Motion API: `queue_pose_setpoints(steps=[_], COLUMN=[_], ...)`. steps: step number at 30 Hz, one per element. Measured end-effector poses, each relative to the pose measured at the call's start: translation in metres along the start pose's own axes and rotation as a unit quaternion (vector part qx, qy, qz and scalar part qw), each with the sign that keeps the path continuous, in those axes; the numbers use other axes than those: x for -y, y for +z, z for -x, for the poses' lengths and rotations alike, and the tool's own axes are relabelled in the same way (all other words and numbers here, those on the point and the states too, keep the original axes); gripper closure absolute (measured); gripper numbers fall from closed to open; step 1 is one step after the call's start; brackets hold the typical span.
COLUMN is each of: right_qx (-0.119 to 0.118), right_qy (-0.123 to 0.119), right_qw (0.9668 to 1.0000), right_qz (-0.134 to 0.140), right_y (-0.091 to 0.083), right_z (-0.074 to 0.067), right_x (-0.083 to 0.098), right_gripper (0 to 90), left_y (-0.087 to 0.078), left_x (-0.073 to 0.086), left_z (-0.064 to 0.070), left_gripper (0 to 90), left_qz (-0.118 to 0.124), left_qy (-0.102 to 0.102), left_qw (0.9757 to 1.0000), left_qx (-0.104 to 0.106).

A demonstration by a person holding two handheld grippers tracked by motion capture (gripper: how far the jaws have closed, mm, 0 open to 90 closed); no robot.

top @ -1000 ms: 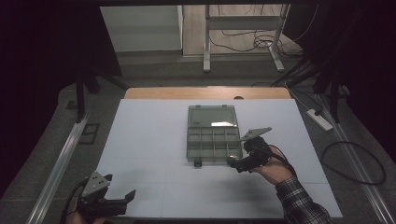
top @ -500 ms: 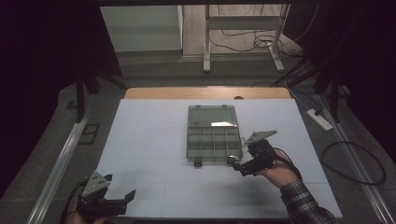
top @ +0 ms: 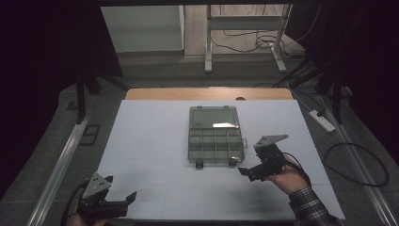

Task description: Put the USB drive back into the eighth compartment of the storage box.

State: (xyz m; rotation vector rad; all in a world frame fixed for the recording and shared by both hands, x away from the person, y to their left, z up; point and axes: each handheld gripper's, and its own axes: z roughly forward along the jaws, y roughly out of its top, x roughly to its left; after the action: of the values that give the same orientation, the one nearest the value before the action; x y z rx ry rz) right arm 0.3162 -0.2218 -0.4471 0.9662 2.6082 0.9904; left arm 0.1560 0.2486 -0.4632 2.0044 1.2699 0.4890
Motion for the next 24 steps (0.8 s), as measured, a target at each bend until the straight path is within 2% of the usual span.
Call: queue_pose_setpoints(steps=[12, 24], right_qx=[0.013, 0.026], right_qy=[0.007, 0.019], right_qw=[0.9998, 0.9994], right_qz=[0.014, 0.012], right_y=[-0.013, -0.025], right_z=[0.002, 0.004], right_x=[0.015, 0.03], right_gripper=[0.0, 0.0], left_y=[0.0, 0.0], left_x=[0.0, 0.0], left_z=[0.0, 0.0], left_gripper=[4.9, 4.8], left_qz=[0.0, 0.0], left_qy=[0.001, 0.001], left_qw=[1.0, 1.0], left_qx=[-0.001, -0.001])
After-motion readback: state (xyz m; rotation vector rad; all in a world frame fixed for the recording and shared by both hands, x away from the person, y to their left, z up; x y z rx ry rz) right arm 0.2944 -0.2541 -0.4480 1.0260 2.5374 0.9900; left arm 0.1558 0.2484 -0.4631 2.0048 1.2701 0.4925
